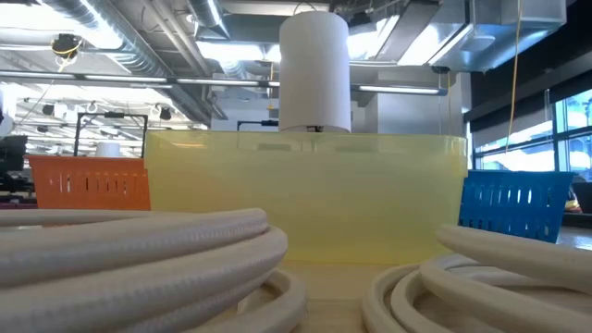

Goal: Pick & Place USB Port
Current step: Put the black and blue charger cable into the orange bin

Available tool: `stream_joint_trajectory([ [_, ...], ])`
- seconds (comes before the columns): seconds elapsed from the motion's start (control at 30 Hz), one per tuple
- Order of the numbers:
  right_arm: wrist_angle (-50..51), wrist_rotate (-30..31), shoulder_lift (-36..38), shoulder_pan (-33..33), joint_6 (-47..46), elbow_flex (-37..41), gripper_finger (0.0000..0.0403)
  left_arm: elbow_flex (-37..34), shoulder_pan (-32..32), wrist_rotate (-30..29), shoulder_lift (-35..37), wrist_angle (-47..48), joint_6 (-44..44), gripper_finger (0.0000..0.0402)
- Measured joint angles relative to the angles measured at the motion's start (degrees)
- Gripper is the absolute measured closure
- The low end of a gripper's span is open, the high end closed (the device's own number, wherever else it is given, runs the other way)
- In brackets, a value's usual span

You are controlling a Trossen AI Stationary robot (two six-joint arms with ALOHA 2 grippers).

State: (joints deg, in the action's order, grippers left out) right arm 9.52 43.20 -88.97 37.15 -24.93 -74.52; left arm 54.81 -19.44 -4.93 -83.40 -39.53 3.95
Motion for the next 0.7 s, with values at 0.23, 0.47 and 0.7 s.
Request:
stream_joint_trajectory([
  [0.23, 0.54, 0.5, 0.0, 0.0, -0.32, 0.02, 0.036, 0.0, 0.02, -0.1, 0.0, 0.26, -0.24, 0.0379],
  [0.47, 0.61, 0.74, 0.0, -0.07, 4.35, 0.02, 0.0221, 0.0, -0.02, -0.06, 0.0, 0.7, -0.37, 0.038],
  [0.7, 12.54, 8.9, 2.13, 0.0, 0.9, 0.02, 0.0143, 0.0, -0.57, -7.33, 2.6, 8.59, -2.86, 0.0381],
])
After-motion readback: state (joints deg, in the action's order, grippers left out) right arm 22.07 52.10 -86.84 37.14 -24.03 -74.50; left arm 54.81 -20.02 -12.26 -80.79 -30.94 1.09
